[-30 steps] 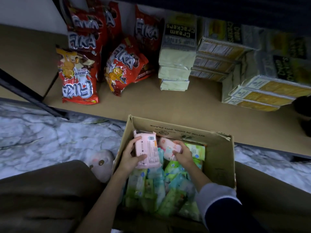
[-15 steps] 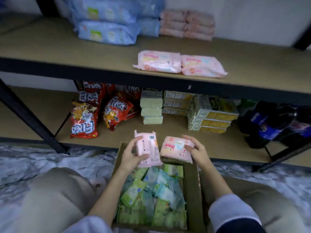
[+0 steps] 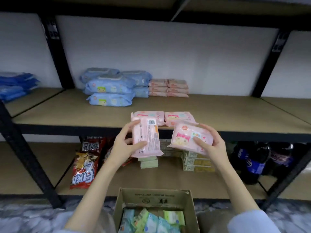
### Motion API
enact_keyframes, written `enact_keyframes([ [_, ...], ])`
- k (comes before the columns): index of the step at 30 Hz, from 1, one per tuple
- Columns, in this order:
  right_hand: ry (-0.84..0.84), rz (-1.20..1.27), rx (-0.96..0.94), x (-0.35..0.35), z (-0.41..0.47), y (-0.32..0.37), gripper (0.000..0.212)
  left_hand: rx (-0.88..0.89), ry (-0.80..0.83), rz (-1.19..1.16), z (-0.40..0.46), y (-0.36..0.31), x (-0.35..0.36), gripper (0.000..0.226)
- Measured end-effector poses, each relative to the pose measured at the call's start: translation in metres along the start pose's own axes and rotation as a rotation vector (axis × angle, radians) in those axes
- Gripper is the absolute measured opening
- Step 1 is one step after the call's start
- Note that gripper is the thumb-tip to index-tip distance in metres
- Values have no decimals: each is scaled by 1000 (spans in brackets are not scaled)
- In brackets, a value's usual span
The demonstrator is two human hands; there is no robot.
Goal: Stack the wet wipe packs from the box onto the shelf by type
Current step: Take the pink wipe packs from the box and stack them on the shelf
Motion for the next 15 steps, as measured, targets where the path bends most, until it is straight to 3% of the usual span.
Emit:
enact_keyframes([
  [5,25,-16,-81,11,53,39,45,37,-44,86,49,-32,-8,59],
  [11,88,-120,-11,27,116,37,39,-55,-149,99,99,-21,-12,56],
  [15,143,-197,47,38,133,22,32,-94,-122,119,112,-14,-2,59],
])
Point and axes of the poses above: each hand's wrist, its own z-axis towards the middle knuckle, its own x-axis out of the palm, y = z × x, the point moved 10 cm from there along z, towards the middle knuckle, and after that the axes turned 11 degrees about z, right-handed, at the moved point
